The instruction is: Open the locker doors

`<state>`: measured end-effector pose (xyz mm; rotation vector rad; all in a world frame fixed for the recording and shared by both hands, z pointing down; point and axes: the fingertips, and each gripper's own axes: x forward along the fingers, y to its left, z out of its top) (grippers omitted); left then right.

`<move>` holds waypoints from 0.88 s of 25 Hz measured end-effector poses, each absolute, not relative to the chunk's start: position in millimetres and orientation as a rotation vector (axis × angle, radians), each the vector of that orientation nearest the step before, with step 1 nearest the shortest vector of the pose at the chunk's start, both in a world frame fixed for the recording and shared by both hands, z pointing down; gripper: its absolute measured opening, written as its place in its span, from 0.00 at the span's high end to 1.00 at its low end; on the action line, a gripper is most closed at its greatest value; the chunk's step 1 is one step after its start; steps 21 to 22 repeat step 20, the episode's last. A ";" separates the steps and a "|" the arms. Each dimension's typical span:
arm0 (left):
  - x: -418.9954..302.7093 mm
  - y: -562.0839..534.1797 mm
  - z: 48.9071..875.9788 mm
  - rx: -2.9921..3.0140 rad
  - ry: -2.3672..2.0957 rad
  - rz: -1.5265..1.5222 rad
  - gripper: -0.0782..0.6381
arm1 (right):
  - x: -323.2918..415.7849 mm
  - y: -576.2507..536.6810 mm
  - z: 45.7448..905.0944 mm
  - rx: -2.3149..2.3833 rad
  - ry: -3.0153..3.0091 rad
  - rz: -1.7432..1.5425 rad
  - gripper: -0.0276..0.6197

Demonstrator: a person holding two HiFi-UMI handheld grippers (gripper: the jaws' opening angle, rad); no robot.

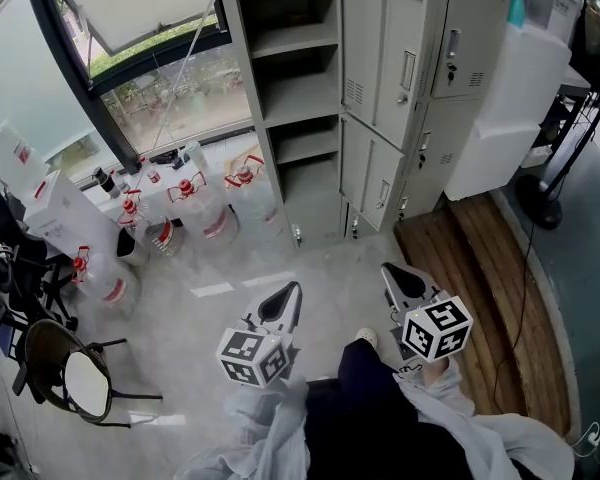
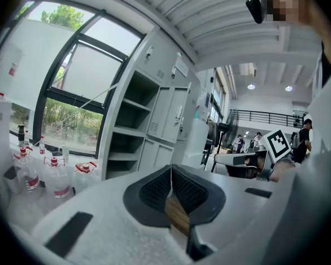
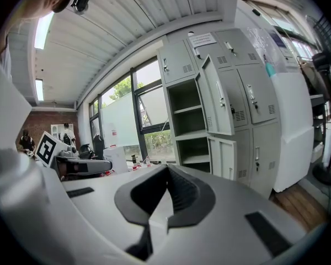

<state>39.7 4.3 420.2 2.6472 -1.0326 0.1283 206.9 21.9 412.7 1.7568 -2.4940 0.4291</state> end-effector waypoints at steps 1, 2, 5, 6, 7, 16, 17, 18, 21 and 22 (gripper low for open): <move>39.7 4.1 421.0 2.646 -1.032 0.129 0.88 | 207.3 21.8 413.7 1.761 -2.492 0.432 0.96; 39.5 3.7 421.9 2.644 -1.032 0.132 0.88 | 207.8 21.6 414.6 1.766 -2.488 0.431 0.96; 38.4 2.5 424.0 2.636 -1.030 0.136 0.88 | 208.5 21.3 415.8 1.778 -2.474 0.424 0.96; 38.5 2.5 424.1 2.634 -1.026 0.133 0.88 | 208.5 21.5 415.8 1.780 -2.472 0.426 0.96; 38.8 2.5 424.2 2.632 -1.021 0.130 0.88 | 208.7 21.6 415.8 1.782 -2.472 0.430 0.96; 39.6 0.4 428.0 2.627 -1.021 0.141 0.88 | 207.8 20.2 422.0 1.778 -2.471 0.462 0.96; 39.4 0.0 428.3 2.626 -1.023 0.141 0.88 | 208.1 19.5 422.7 1.778 -2.470 0.466 0.96; 39.2 -0.5 428.6 2.625 -1.024 0.141 0.88 | 208.2 18.8 423.4 1.778 -2.470 0.468 0.96; 38.7 -1.6 429.6 2.621 -1.028 0.143 0.88 | 208.1 17.4 424.7 1.776 -2.472 0.474 0.96; 38.7 -1.6 429.6 2.621 -1.028 0.143 0.88 | 208.1 17.4 424.7 1.776 -2.472 0.474 0.96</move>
